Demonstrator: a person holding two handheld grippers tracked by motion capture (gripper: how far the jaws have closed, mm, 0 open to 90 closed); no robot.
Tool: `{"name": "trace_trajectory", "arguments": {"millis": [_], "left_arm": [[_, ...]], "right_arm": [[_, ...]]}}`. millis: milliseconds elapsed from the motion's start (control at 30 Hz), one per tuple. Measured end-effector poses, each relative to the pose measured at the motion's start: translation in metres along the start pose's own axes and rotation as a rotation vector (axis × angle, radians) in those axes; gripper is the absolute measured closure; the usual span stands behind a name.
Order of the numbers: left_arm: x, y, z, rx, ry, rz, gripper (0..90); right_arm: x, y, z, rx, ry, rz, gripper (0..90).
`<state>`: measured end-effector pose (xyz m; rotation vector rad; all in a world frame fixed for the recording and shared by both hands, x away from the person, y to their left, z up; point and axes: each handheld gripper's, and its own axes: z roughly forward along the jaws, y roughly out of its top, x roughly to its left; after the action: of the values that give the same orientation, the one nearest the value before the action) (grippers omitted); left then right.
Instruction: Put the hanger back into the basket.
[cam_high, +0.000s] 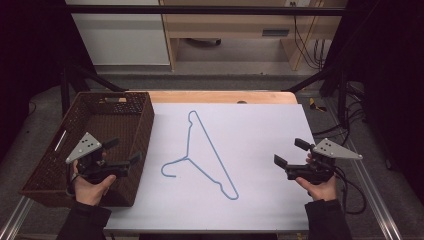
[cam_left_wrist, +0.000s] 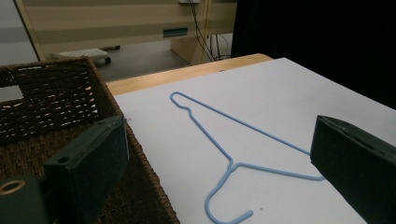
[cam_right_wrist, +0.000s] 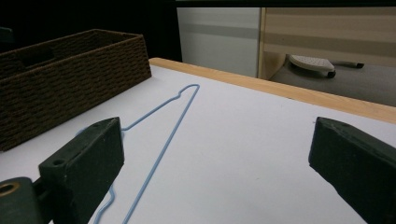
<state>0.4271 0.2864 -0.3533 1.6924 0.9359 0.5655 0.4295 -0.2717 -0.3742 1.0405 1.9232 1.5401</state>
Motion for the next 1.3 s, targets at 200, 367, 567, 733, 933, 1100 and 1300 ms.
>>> {"name": "trace_trajectory", "arguments": {"millis": [200,367,567,733,933,1100,1300], "left_arm": [[-0.007,0.000,0.003,0.010,-0.012,0.017,4.1],[-0.015,0.000,0.006,0.014,-0.027,0.030,4.4],[-0.025,-0.001,0.013,0.031,-0.039,0.056,4.7],[-0.027,-0.002,0.015,0.036,-0.043,0.054,5.0],[-0.030,-0.002,0.017,0.037,-0.049,0.056,5.2],[-0.033,-0.002,0.019,0.035,-0.057,0.064,5.3],[-0.033,-0.004,0.020,0.039,-0.054,0.067,5.3]], "right_arm": [[0.002,0.002,0.001,0.013,-0.004,-0.007,4.9],[0.007,0.003,0.005,0.038,-0.009,-0.018,5.4],[0.024,0.005,0.019,0.090,0.011,-0.061,6.2],[0.037,0.006,0.031,0.124,0.038,-0.087,7.1],[0.057,0.010,0.049,0.163,0.084,-0.111,9.0],[0.069,0.013,0.061,0.192,0.099,-0.136,9.8],[0.083,0.015,0.081,0.225,0.123,-0.150,10.9]]}}
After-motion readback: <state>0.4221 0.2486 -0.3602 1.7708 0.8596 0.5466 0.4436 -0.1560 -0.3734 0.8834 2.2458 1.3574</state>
